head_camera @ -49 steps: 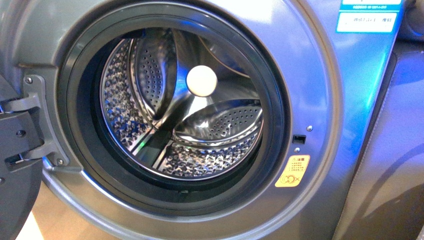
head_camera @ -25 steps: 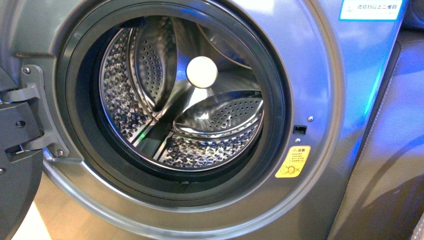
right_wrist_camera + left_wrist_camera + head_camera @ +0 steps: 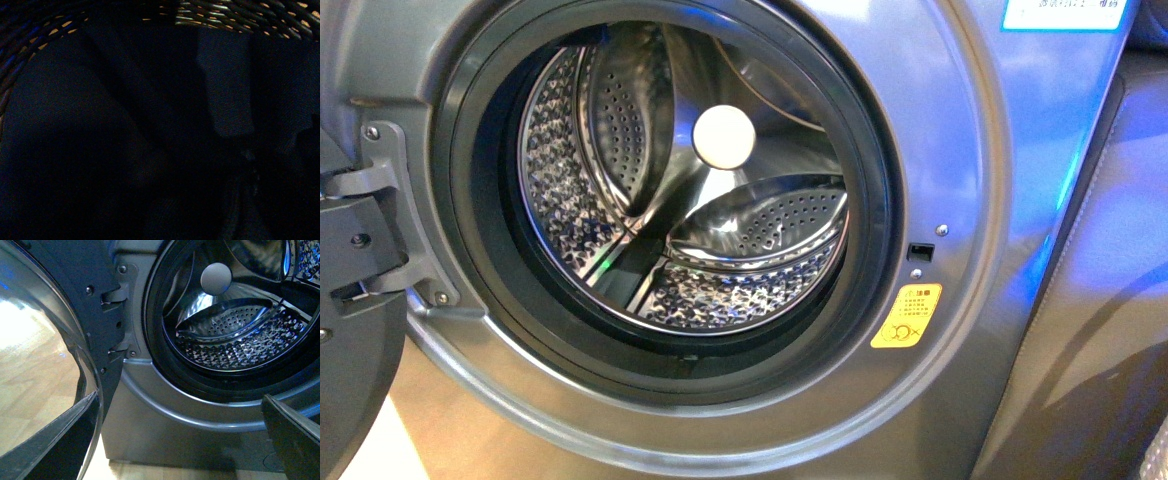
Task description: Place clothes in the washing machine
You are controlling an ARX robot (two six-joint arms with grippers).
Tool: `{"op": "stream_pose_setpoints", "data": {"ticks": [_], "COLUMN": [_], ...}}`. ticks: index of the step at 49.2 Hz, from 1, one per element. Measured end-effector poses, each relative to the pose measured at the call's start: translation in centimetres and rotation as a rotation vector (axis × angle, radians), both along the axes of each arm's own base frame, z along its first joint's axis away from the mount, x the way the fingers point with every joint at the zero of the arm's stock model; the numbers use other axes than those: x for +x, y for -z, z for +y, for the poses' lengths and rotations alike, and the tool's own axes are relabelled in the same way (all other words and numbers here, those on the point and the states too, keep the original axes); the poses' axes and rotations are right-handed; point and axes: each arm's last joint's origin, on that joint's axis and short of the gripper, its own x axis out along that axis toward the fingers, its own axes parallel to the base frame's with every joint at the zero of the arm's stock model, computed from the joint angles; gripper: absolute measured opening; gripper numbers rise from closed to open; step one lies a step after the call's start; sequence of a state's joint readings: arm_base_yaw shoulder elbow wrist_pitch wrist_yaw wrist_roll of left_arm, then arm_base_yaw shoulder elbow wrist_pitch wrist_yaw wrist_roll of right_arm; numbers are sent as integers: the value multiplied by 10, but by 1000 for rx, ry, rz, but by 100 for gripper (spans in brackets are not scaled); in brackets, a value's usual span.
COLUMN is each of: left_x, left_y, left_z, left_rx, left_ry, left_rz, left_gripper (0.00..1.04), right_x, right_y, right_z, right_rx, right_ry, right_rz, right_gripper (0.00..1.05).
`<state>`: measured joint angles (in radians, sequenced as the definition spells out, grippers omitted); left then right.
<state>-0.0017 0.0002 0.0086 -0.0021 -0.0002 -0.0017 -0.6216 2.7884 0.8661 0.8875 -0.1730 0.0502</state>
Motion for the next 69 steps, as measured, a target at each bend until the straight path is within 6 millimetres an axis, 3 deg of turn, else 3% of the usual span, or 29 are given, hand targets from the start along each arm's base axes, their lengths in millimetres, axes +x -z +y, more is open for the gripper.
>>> {"op": "stream_pose_setpoints", "data": {"ticks": [25, 51, 69], "left_x": [0, 0, 0], "left_y": [0, 0, 0], "left_z": [0, 0, 0], "left_rx": [0, 0, 0], "left_ry": [0, 0, 0], "left_rz": [0, 0, 0], "left_gripper": [98, 98, 98], "right_x": [-11, -19, -21], "right_y": [30, 39, 39], "right_z": [3, -2, -3], "right_rx": [47, 55, 54], "right_ry": [-47, -63, -60], "right_rz": [-14, -7, -17], "right_gripper": [97, 97, 47]}}
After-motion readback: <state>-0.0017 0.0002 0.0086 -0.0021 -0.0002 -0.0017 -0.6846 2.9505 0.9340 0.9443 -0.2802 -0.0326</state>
